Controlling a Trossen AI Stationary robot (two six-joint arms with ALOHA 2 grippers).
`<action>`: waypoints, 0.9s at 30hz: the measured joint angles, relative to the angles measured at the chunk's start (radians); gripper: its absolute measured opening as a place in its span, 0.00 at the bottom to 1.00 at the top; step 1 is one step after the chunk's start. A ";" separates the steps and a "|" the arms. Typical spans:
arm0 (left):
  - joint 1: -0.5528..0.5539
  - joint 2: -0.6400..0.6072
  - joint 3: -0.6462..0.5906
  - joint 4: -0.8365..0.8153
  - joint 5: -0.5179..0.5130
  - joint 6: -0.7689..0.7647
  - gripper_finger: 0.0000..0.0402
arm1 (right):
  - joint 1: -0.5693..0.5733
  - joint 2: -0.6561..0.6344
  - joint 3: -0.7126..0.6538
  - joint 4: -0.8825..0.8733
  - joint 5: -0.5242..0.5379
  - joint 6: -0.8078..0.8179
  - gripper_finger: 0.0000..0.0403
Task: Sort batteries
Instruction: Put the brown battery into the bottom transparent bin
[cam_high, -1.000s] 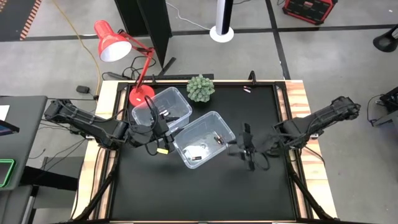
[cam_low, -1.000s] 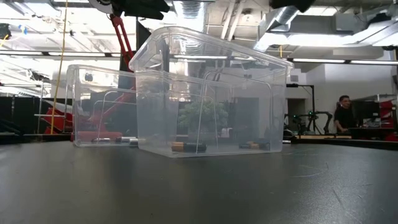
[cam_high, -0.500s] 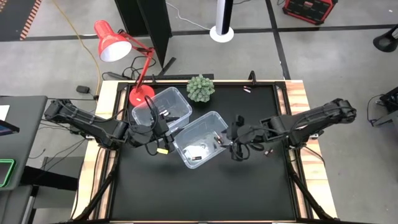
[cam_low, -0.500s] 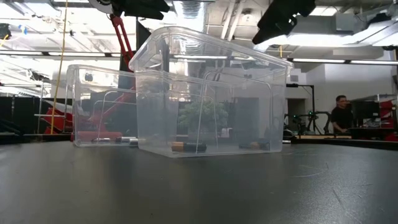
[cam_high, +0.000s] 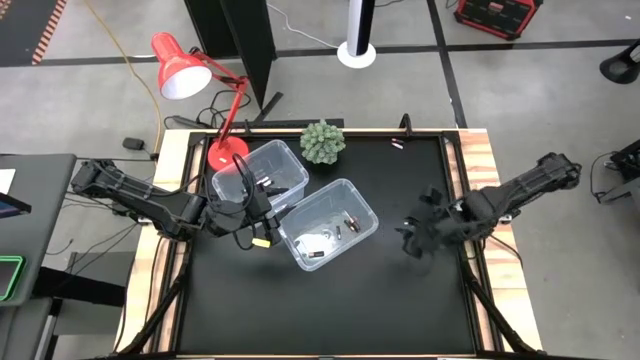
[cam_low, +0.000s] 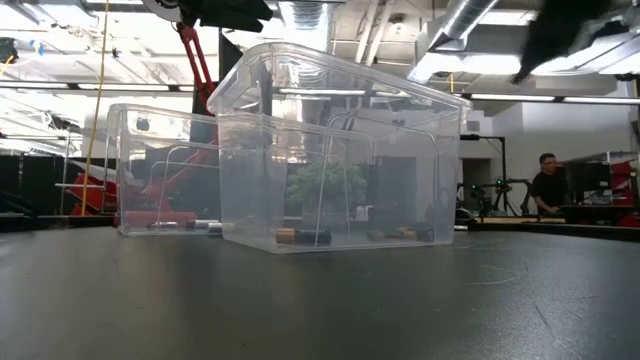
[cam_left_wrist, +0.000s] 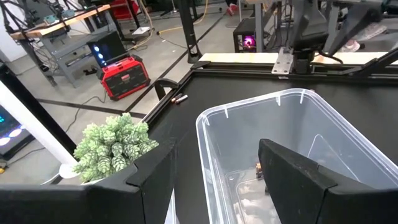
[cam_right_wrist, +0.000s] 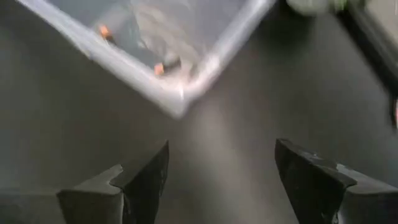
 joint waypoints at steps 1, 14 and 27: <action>0.000 0.000 0.000 0.000 0.000 0.000 0.55 | 0.030 -0.001 0.000 -0.047 0.000 0.086 0.76; 0.000 0.000 0.000 -0.021 0.000 0.000 0.55 | 0.331 0.093 -0.224 -0.171 -0.201 0.814 0.75; 0.000 0.000 0.000 -0.029 0.000 -0.002 0.55 | 0.259 0.057 -0.448 0.010 -0.275 0.769 0.78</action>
